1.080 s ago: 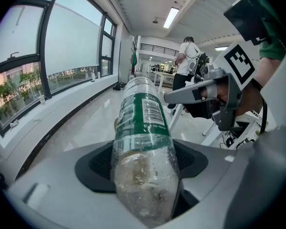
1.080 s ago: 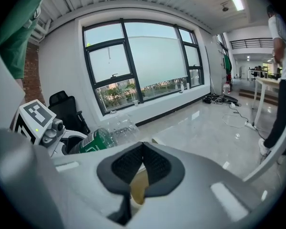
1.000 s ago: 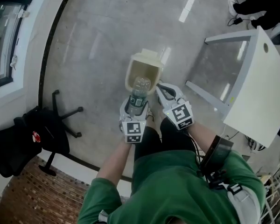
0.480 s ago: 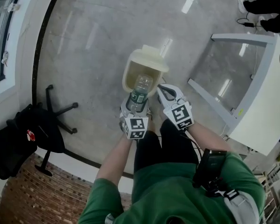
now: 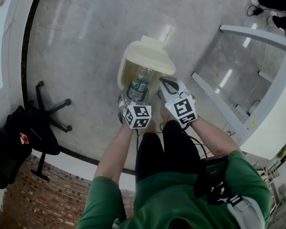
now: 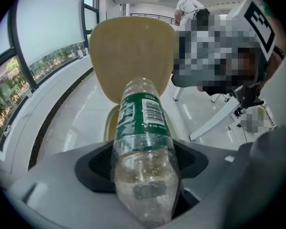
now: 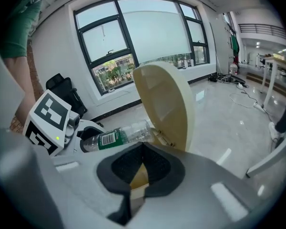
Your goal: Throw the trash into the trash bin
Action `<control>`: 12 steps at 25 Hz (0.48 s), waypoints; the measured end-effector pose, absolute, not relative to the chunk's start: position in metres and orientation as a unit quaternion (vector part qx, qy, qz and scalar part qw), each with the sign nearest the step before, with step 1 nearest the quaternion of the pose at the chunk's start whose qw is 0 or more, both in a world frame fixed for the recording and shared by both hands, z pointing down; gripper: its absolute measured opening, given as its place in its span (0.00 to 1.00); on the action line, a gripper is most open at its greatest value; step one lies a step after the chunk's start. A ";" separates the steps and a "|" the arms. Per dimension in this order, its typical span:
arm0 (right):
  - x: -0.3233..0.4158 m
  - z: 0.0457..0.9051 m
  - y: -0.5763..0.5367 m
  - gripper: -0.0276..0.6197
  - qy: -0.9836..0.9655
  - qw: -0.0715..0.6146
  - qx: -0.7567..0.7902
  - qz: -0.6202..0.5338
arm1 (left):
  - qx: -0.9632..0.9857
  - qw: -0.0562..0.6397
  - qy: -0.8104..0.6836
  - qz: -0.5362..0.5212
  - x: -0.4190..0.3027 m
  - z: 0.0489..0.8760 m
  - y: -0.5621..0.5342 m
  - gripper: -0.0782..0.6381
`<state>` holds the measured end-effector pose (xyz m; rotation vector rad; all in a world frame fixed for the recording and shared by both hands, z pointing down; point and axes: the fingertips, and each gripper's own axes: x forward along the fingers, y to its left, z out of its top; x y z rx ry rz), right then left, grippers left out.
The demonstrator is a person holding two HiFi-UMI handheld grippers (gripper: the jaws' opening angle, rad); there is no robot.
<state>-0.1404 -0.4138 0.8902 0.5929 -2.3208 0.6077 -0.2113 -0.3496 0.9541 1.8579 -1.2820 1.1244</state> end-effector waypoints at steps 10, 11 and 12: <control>-0.140 0.927 -0.409 0.05 -0.879 0.342 0.228 0.243 | 0.685 0.281 -0.449 0.500 -0.216 1.004 -0.367 0.59; -0.140 0.930 -0.409 0.05 -0.877 0.344 0.228 0.244 | 0.684 0.280 -0.445 0.507 -0.217 1.008 -0.368 0.59; -0.140 0.934 -0.408 0.05 -0.876 0.346 0.230 0.245 | 0.682 0.279 -0.441 0.513 -0.218 1.011 -0.368 0.59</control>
